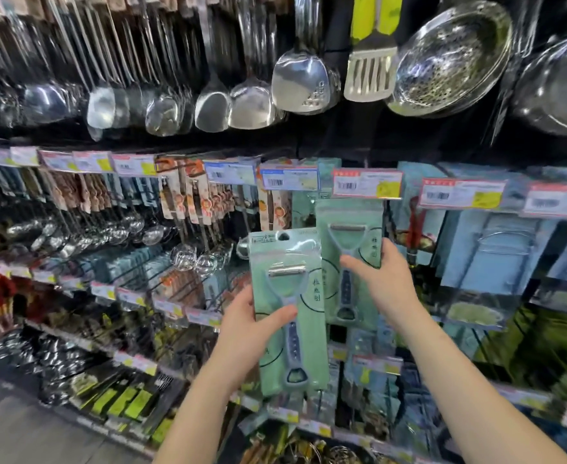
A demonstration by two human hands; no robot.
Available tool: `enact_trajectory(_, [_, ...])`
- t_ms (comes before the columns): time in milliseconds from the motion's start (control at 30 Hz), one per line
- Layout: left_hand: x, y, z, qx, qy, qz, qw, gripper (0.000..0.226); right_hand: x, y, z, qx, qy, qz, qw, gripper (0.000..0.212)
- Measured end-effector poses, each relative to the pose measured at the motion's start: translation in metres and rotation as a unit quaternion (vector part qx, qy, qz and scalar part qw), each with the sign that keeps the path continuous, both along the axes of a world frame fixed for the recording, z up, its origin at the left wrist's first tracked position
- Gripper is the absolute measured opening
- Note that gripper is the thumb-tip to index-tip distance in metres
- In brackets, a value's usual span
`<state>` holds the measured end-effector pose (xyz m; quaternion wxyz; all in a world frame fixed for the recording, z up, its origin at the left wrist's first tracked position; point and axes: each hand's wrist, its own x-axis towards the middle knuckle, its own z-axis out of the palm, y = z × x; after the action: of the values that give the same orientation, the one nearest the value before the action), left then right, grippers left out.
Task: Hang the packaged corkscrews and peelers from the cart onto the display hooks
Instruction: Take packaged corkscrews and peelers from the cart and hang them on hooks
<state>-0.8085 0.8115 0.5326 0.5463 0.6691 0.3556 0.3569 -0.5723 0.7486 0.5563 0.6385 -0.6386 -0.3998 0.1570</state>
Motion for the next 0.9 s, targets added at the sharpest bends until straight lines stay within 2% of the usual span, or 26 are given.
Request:
enact_trajectory(100, [0.009,0.009,0.001,-0.003,0.000,-0.014,1.000,0.038,0.006,0.004,0.004,0.026,0.025,0.002,0.999,0.044])
enact_trajectory(367, [0.022,0.030,0.000,-0.008,0.001,-0.046,0.999,0.041,0.007,0.016,0.013,0.036,0.018,0.021,0.999,0.053])
enact_trajectory(600, [0.031,0.049,0.001,0.004,0.000,-0.066,0.998,0.045,0.010,0.005,0.006,0.041,0.001,0.017,0.999,0.081])
enact_trajectory(800, [0.033,0.055,0.002,0.014,0.002,-0.076,0.997,0.049,0.011,0.010,0.003,0.039,0.012,0.029,0.999,0.060])
enact_trajectory(833, [0.033,0.055,0.002,0.014,-0.001,-0.075,0.997,0.048,0.011,0.011,0.002,0.040,0.013,0.034,0.999,0.063])
enact_trajectory(900, [0.034,0.056,0.002,0.013,-0.010,-0.072,0.997,0.047,0.011,0.014,0.002,0.042,0.019,0.046,0.998,0.081])
